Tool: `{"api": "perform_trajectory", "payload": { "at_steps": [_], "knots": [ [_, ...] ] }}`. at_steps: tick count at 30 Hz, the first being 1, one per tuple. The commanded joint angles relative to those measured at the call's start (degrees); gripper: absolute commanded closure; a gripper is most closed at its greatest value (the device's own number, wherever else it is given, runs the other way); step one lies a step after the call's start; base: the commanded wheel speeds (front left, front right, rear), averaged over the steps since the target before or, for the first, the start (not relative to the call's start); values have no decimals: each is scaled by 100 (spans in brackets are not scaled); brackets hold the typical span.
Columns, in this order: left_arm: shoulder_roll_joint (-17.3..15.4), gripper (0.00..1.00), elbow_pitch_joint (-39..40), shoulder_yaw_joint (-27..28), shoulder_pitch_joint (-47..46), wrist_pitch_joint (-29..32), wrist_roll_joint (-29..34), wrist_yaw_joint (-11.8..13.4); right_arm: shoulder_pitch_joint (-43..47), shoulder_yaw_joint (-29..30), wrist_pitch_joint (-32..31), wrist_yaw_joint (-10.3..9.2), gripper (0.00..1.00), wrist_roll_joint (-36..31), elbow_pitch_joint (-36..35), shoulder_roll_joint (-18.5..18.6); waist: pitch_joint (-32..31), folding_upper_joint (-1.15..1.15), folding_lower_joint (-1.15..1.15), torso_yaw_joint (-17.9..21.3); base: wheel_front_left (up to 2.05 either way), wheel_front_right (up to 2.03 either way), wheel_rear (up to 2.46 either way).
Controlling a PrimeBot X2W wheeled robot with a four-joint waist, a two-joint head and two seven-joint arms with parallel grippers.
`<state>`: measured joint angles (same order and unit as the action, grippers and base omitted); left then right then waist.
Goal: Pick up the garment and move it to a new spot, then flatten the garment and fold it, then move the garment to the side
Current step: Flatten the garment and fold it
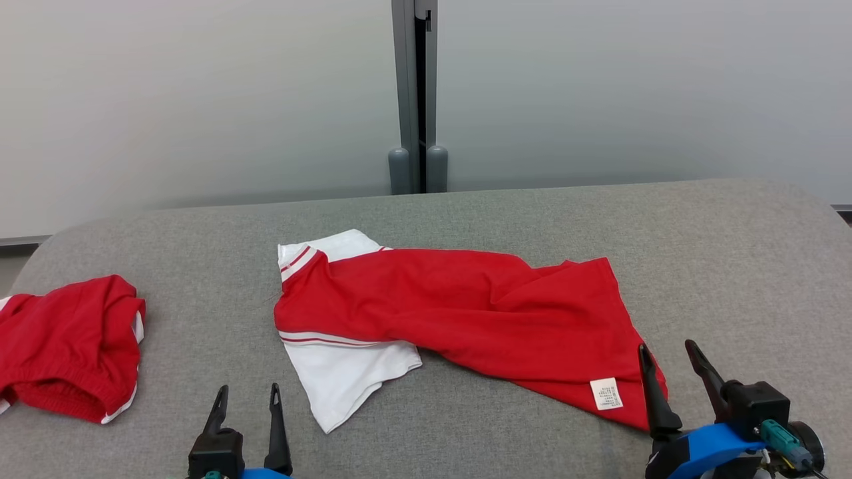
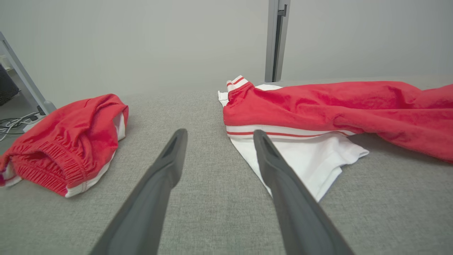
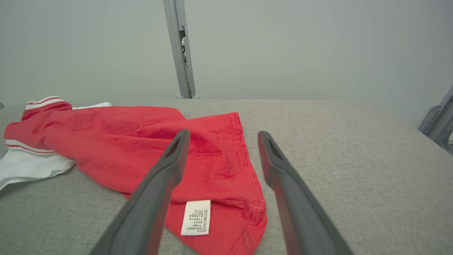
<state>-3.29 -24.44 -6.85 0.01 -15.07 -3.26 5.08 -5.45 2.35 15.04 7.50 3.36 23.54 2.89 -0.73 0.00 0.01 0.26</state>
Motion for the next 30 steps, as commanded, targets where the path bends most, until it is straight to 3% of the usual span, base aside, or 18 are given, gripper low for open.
{"api": "perform_trajectory", "payload": {
  "at_steps": [1, 10, 15, 20, 30],
  "knots": [
    [-16, 0, -18, 26, 60, -16, 33, 22, 103, -14, 19, -2, 0, 56, 20, 4, -43, 0, -1, 13, 0, 0, 0],
    [16, 0, -146, 7, 53, -15, -148, -167, 23, -109, 19, -2, 0, 139, 1, 4, 9, 0, -1, 23, 0, 0, 0],
    [31, 0, -388, -127, -19, -15, -474, -456, -37, -167, 19, -2, 0, 158, 18, 5, 156, 0, -1, 91, 0, 0, 0],
    [33, 0, -731, -498, -178, -15, -1213, -759, -151, -107, 20, -2, 0, 80, 38, 4, 435, 0, -1, 197, 0, 0, 0],
    [37, 0, -1237, -827, -510, -14, -1849, -692, -319, 16, 19, -2, 0, -13, 2, 6, 728, 0, -1, 406, 0, 0, 0]
  ]
}}
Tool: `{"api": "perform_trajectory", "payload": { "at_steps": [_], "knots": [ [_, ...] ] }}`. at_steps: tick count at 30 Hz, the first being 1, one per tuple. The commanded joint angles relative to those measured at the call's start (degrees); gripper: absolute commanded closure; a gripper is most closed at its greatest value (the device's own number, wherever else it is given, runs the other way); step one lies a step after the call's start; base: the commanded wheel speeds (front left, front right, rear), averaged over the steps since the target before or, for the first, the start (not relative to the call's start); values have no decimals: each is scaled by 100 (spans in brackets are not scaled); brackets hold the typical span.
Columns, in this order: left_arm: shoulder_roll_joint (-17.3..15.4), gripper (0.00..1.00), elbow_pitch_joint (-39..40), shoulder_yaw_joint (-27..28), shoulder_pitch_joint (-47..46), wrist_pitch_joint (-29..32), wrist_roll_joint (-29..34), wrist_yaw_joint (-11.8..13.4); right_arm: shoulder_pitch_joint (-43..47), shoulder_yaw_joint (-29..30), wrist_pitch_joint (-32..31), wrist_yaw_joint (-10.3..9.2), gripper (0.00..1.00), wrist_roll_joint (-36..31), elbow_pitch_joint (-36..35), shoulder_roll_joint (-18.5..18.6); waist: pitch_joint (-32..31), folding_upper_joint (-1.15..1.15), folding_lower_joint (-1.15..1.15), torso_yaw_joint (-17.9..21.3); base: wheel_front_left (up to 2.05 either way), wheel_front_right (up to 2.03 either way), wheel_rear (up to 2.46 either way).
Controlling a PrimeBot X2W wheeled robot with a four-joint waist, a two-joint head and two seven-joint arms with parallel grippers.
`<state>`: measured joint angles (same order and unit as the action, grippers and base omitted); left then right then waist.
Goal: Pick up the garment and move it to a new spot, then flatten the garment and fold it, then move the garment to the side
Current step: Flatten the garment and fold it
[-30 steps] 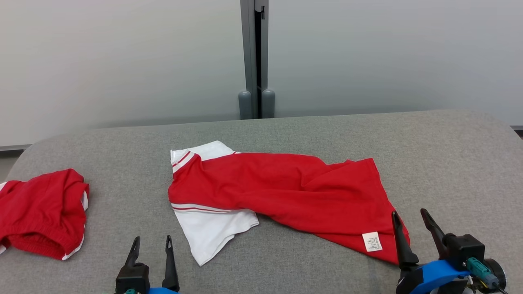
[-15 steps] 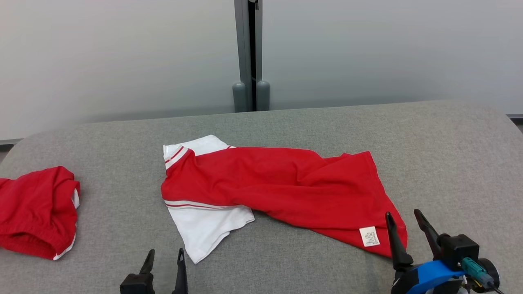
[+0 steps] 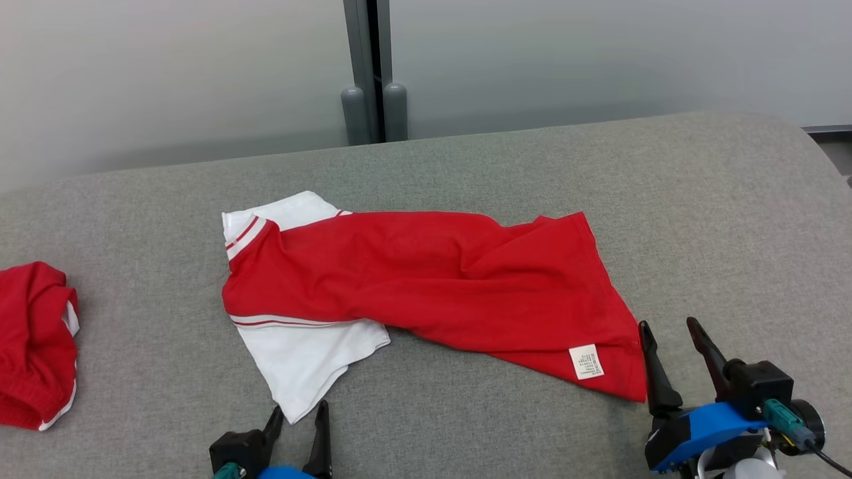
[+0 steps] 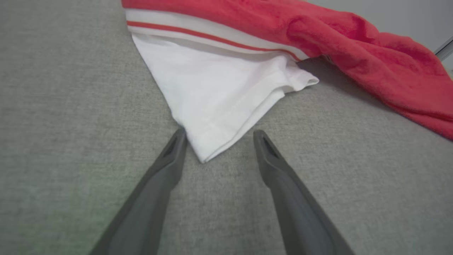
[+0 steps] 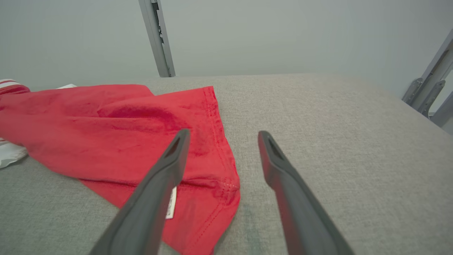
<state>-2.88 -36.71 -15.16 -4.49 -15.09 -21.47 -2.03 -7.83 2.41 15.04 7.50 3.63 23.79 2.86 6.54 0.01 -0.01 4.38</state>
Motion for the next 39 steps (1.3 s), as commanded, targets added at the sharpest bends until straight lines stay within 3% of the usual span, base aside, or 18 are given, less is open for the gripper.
{"api": "perform_trajectory", "payload": {
  "at_steps": [1, 4, 5, 7, 13, 33, 34, 35, 36, 37, 38, 39],
  "knots": [
    [-3, 0, -55, -19, -79, -9, -86, 6, -96, 29, 20, -2, 0, -42, -29, 8, 34, -1, 1, 6, 0, 0, 0],
    [-4, 0, -169, -70, -154, 3, -225, -19, -141, 73, 20, -2, 0, -36, -52, 7, 116, -1, 1, 23, 0, 0, 0],
    [-3, 28, -201, -89, -178, 7, -276, -20, -152, 87, 20, -1, 0, -28, -61, 7, 143, -1, 1, 25, 0, 0, 0],
    [-3, 100, -245, -133, -244, 8, -291, 8, -164, 133, 20, -2, 0, 5, -70, 8, 194, -1, 1, 21, 0, 0, 0],
    [-1, 100, -191, -102, -381, 8, -125, 46, -254, 229, 19, -2, 0, 199, 48, 7, 342, -1, 1, -75, 0, 0, 0],
    [-42, 100, -149, 42, -396, 9, 297, -29, -696, 516, 19, -2, 2, 486, 1485, 10, 579, -1, 1, -526, 0, 0, 0],
    [-42, 100, -145, 44, -399, 9, 298, -28, -697, 503, 17, -1, 18, 471, 1547, 9, 586, -1, 1, -533, 0, 0, 0],
    [-42, 100, -141, 48, -402, 10, 298, -23, -691, 498, 8, -1, 48, 498, 1596, 8, 592, -1, 1, -539, 0, 0, 0],
    [-43, 100, -136, 50, -405, 10, 305, -19, -679, 483, 6, -1, 54, 504, 1653, 8, 598, -1, 1, -542, 0, 0, 0],
    [-43, 100, -129, 57, -407, 11, 309, -17, -665, 469, 6, -1, 69, 515, 1728, 0, 603, -1, 1, -544, 0, 0, 0],
    [-43, 100, -123, 63, -407, 16, 316, -16, -675, 455, 4, -1, 93, 522, 1777, -2, 604, -1, 1, -545, 0, 0, 0],
    [-43, 100, -117, 67, -406, 16, 326, -16, -693, 445, 3, -2, 93, 534, 1811, -1, 605, -1, 1, -544, 0, 0, 0]
  ]
}}
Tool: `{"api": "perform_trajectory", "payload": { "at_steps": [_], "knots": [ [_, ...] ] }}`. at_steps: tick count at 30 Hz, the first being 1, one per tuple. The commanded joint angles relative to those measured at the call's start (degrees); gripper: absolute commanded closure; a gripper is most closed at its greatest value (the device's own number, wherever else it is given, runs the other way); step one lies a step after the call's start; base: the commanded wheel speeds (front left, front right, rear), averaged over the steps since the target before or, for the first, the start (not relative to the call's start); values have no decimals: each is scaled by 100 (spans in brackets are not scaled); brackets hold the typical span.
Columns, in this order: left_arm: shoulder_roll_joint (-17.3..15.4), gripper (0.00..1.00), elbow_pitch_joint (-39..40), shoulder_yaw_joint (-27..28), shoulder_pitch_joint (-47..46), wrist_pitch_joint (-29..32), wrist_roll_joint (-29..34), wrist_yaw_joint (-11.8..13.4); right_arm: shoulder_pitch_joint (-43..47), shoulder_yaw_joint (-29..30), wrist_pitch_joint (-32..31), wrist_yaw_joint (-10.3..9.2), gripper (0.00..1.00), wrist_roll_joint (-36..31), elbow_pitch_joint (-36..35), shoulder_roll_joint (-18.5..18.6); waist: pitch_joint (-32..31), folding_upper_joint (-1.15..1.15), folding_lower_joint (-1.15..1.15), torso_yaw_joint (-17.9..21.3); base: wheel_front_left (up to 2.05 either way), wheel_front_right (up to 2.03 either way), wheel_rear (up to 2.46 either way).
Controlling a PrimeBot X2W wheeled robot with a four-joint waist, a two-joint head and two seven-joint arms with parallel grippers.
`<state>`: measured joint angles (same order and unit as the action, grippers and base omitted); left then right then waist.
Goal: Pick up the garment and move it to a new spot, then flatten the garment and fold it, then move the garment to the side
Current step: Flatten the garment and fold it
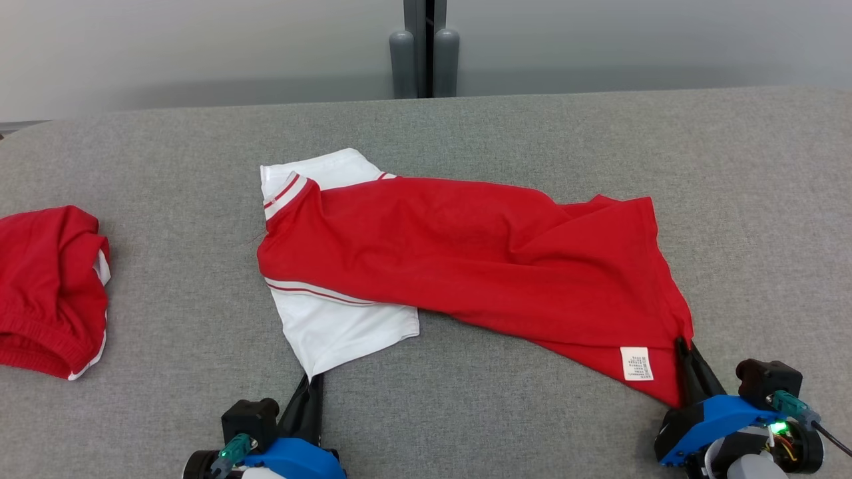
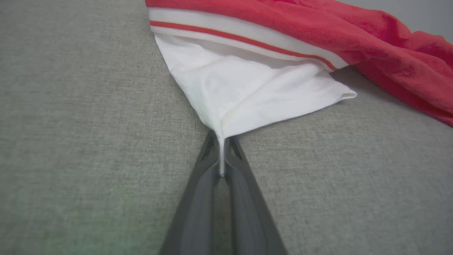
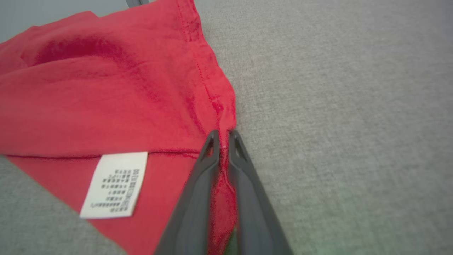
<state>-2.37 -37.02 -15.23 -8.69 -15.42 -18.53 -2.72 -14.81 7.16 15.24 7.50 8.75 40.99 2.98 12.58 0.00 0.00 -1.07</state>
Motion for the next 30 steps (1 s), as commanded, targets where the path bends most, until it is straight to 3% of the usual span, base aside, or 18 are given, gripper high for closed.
{"api": "perform_trajectory", "payload": {
  "at_steps": [1, 7, 15, 22, 30],
  "knots": [
    [-95, 100, -81, 78, 14, 49, 34, 54, -2, -42, -20, -2, 100, 35, 130, -12, 1, 0, 0, 4, 0, 0, 0],
    [-80, 100, 250, 158, -93, 33, 33, 32, -22, 7, -8, -1, 100, 146, -403, -4, -65, 0, 0, 13, 0, 0, 0],
    [-118, 100, 1707, 616, -388, 26, 371, -79, -213, 26, -8, -1, 100, 508, -2099, 15, -559, 0, 0, 31, 0, 0, 0],
    [-654, 100, 2895, 1011, -1187, 27, 733, -229, -840, -362, -55, -1, 100, 1087, -3040, 516, -1087, 0, 0, 144, 0, 0, 0],
    [-1303, 100, 3783, 1209, -2774, 702, 860, -279, -1957, -418, -931, -1, 100, 1599, -4184, 1100, -1035, 0, 0, 170, 0, 0, 0]
  ]
}}
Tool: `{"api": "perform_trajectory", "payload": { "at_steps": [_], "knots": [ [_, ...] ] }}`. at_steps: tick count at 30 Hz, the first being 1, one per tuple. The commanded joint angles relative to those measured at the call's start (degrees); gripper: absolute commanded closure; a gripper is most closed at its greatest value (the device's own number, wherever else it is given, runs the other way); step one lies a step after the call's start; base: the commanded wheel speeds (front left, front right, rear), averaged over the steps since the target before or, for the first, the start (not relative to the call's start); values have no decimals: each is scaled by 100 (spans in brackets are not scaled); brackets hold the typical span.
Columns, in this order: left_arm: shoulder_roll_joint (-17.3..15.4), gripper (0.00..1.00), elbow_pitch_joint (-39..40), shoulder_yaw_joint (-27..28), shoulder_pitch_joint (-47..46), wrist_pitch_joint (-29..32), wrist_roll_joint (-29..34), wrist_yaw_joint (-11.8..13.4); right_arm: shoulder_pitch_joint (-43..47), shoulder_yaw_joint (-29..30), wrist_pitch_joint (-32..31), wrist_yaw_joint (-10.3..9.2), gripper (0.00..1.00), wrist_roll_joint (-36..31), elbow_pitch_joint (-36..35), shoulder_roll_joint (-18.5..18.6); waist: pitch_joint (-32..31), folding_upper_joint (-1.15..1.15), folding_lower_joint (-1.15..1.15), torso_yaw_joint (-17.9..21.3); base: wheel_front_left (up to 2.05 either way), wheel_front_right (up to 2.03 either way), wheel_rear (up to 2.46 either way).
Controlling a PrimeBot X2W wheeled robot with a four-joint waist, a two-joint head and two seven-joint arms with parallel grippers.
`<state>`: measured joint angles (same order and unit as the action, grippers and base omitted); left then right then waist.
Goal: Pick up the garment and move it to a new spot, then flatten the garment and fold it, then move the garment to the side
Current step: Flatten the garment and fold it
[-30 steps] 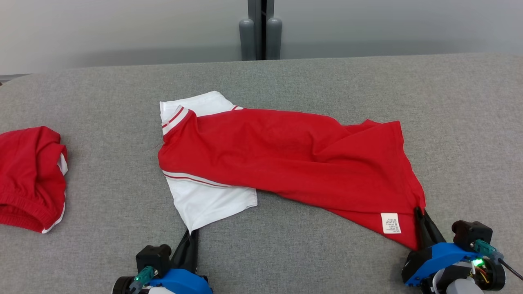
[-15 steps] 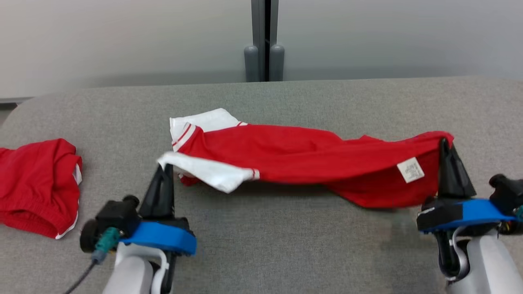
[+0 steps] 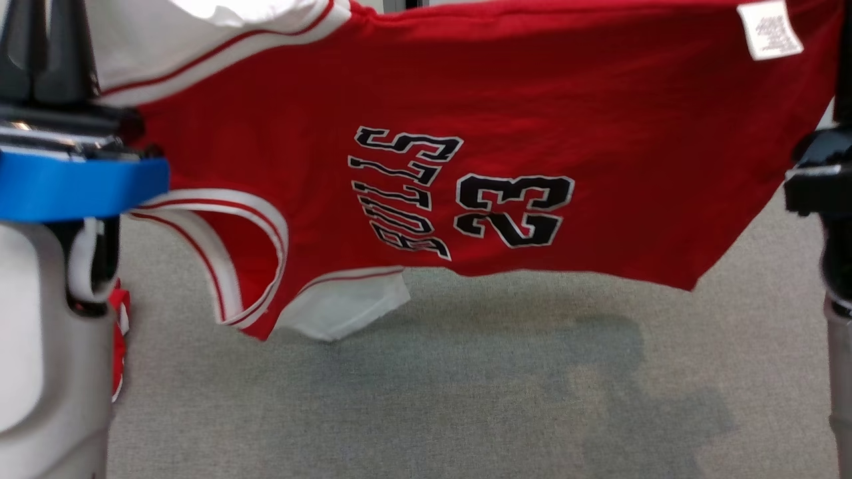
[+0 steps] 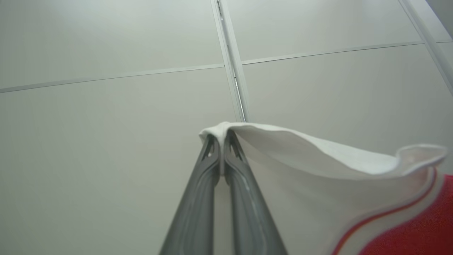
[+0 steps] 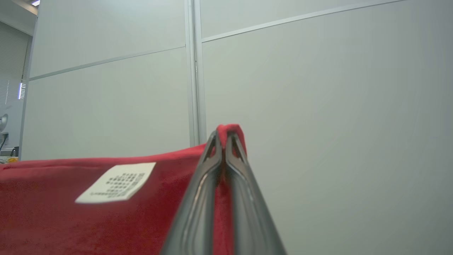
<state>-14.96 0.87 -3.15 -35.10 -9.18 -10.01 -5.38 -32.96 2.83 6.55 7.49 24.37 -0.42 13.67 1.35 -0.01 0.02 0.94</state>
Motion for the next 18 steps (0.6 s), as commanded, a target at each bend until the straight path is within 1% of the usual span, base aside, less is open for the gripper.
{"api": "perform_trajectory", "payload": {
  "at_steps": [1, 5, 7, 8, 12, 14, 16, 18],
  "knots": [
    [-105, 100, 22, -12, -350, 195, 25, -26, -295, 34, -162, 0, 100, 35, -117, 59, 176, 1, -2, -31, 0, 0, 0],
    [-233, 100, -103, -64, -1165, 521, 92, -31, -947, -2, -440, 0, 100, -144, -97, 181, 662, 1, -2, -63, 0, 0, 0],
    [-195, 100, -257, -87, -1559, 585, 83, -5, -1356, -57, -507, 0, 100, -241, 45, 177, 975, 1, -2, -71, 0, 0, 0],
    [-195, 100, -257, -87, -1559, 585, 83, -5, -1356, -57, -507, 0, 100, -241, 45, 177, 975, 1, -2, -71, 0, 0, 0],
    [-205, 100, -798, -210, -2334, 581, 279, 51, -2236, -59, -379, 0, 100, -570, 640, 161, 1590, 1, -2, -109, 0, 0, 0],
    [-134, 100, -1102, -227, -2762, 437, 315, 120, -2694, -43, -211, 0, 100, -748, 1009, 146, 1862, 1, -2, -128, 0, 0, 0],
    [-138, 100, -1473, -230, -3201, 277, 379, 159, -3122, 46, -28, 0, 100, -931, 1391, 102, 2090, 1, -2, -133, 0, 0, 0],
    [-84, 100, -1800, -247, -3616, 88, 439, 236, -3606, 222, 220, -2, 100, -1102, 1754, 97, 2292, 1, -2, -142, 0, 0, 0]
  ]
}}
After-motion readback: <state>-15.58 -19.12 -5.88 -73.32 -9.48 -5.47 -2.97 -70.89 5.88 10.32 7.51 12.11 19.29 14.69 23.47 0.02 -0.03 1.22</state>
